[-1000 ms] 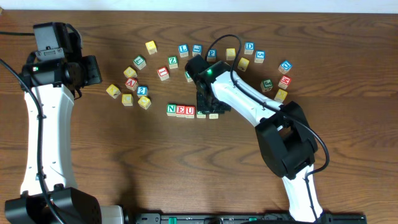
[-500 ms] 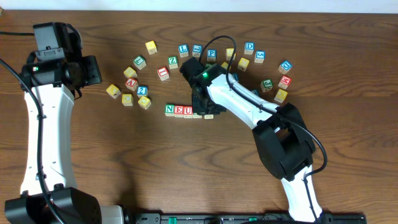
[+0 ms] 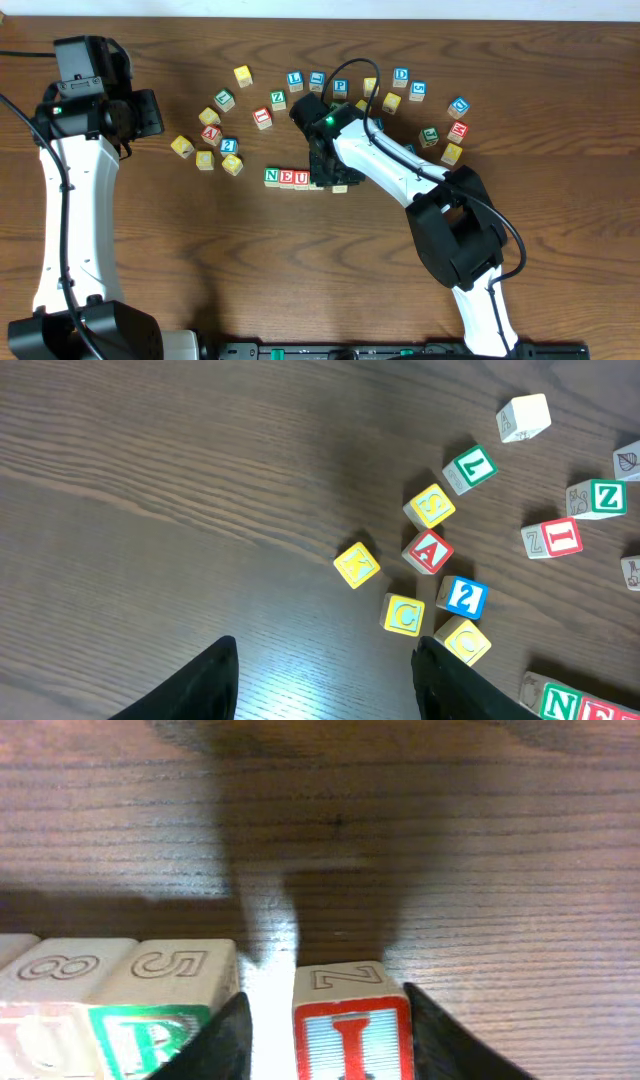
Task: Spell out NEURIPS
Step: 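Open the right gripper and raise it off the I block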
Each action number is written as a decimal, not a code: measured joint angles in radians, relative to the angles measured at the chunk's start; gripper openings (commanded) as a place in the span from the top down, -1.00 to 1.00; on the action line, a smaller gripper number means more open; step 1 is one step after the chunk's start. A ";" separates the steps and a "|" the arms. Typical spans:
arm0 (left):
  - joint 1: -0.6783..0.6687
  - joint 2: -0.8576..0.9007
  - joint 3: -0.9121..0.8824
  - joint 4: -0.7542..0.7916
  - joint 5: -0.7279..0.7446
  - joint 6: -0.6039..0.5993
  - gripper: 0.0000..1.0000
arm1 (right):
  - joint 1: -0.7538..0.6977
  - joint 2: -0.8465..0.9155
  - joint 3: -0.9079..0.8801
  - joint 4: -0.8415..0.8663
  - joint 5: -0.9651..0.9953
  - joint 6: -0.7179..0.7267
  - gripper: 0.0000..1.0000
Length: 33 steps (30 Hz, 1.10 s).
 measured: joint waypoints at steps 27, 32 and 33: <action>0.000 0.000 0.000 0.000 0.000 0.000 -0.11 | 0.000 0.000 0.000 0.002 -0.001 0.001 0.22; 0.000 0.000 0.000 0.000 0.000 0.000 -0.10 | 0.000 0.000 0.000 0.002 -0.001 0.001 0.33; 0.000 0.000 0.000 0.000 0.000 0.000 -0.10 | 0.000 0.000 0.000 0.002 -0.001 0.002 0.37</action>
